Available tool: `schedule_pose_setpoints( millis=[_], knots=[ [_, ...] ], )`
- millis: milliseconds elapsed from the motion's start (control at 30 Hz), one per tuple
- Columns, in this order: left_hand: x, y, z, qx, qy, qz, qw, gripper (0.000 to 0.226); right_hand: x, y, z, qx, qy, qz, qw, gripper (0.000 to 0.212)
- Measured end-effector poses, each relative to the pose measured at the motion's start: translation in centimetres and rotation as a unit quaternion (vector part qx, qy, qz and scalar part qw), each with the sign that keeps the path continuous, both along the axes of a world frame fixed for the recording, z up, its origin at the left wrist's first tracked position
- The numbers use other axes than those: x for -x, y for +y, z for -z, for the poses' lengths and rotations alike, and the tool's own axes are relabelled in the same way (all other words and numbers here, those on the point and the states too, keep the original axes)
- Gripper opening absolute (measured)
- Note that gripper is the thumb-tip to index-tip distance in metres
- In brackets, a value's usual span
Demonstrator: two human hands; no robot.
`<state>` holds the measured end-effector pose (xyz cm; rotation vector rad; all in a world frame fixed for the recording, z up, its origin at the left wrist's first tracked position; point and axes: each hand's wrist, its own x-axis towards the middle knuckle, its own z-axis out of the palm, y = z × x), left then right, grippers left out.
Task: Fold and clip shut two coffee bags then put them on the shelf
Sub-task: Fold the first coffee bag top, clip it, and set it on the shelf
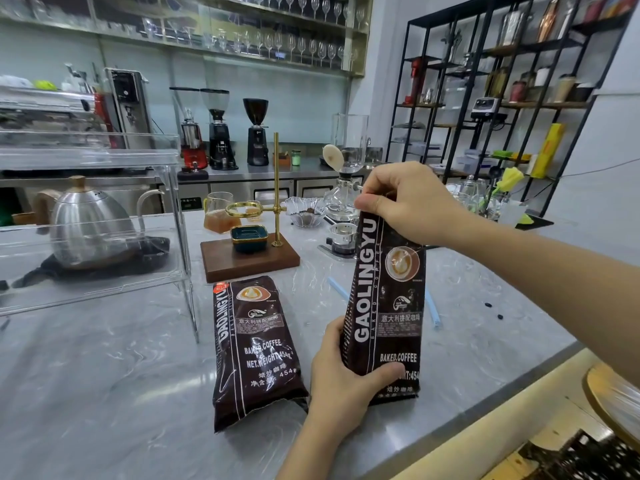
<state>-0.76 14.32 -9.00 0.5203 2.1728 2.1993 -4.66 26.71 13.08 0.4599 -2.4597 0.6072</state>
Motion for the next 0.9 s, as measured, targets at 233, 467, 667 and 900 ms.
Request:
schedule_pose_setpoints(
  millis=[233,467,667,900],
  knots=[
    [0.0,-0.2,-0.2,-0.039,-0.008,-0.011,0.999,0.069,-4.5,2.3,5.6,0.251,0.102,0.053,0.961,0.025],
    [0.4,0.0,0.3,-0.041,-0.014,-0.035,0.998,0.075,-7.4,3.4,19.9,0.472,-0.152,0.104,0.862,0.023],
    [0.4,0.1,-0.1,-0.027,0.024,-0.046,0.998,0.054,-8.0,2.4,21.0,0.422,-0.182,-0.011,0.888,0.022],
    [0.6,0.1,-0.1,-0.028,0.020,-0.060,0.998,0.050,-6.3,4.6,21.3,0.380,-0.264,-0.049,0.885,0.042]
  ],
)
